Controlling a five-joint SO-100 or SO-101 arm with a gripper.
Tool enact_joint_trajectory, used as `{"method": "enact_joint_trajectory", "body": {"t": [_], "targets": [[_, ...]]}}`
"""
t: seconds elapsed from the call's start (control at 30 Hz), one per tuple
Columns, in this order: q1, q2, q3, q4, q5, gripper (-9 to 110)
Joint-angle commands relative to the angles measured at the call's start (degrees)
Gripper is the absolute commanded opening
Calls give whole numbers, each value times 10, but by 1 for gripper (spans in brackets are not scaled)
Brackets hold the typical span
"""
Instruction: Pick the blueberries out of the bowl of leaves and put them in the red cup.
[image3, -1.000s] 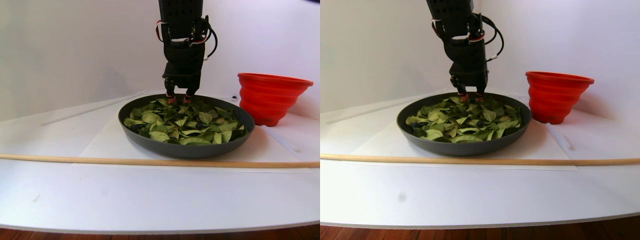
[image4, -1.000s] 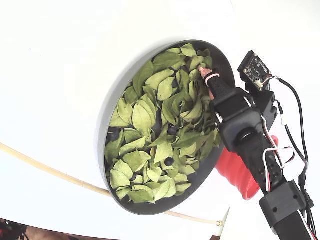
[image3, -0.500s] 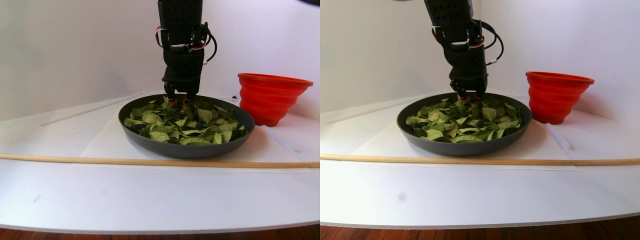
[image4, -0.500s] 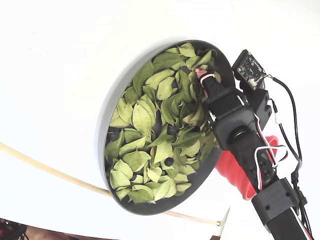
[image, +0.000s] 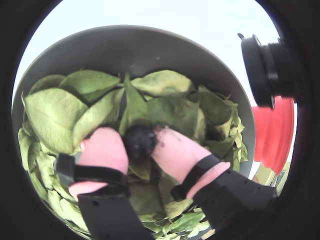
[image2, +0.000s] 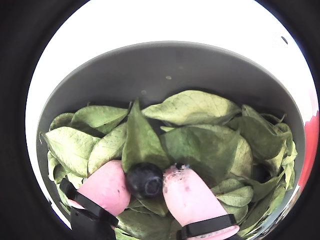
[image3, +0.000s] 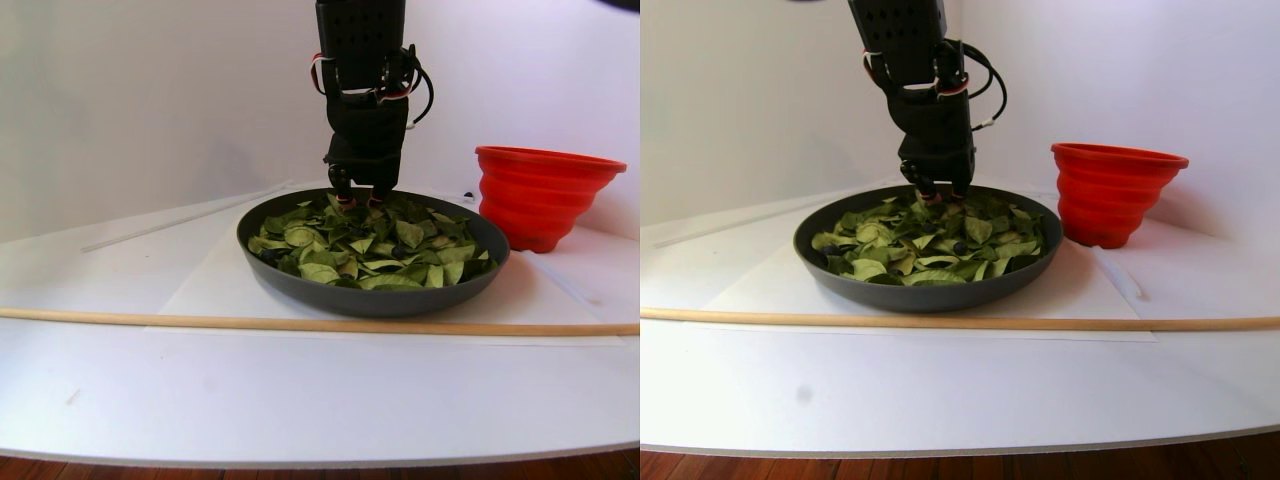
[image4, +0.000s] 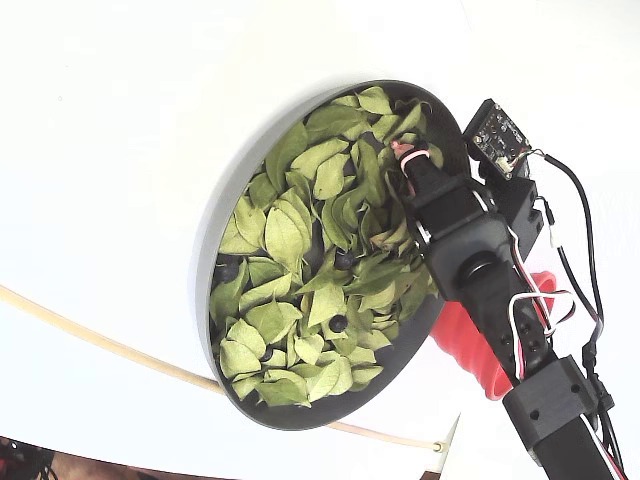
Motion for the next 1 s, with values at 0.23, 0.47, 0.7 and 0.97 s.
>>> {"method": "enact_joint_trajectory", "body": {"t": [0.23, 0.47, 0.7, 0.97], "targets": [[6, 61, 0, -4, -12, 10], [13, 76, 2, -4, -14, 10], [16, 90, 6, -4, -15, 10], [19, 117, 19, 0, -18, 10]]}}
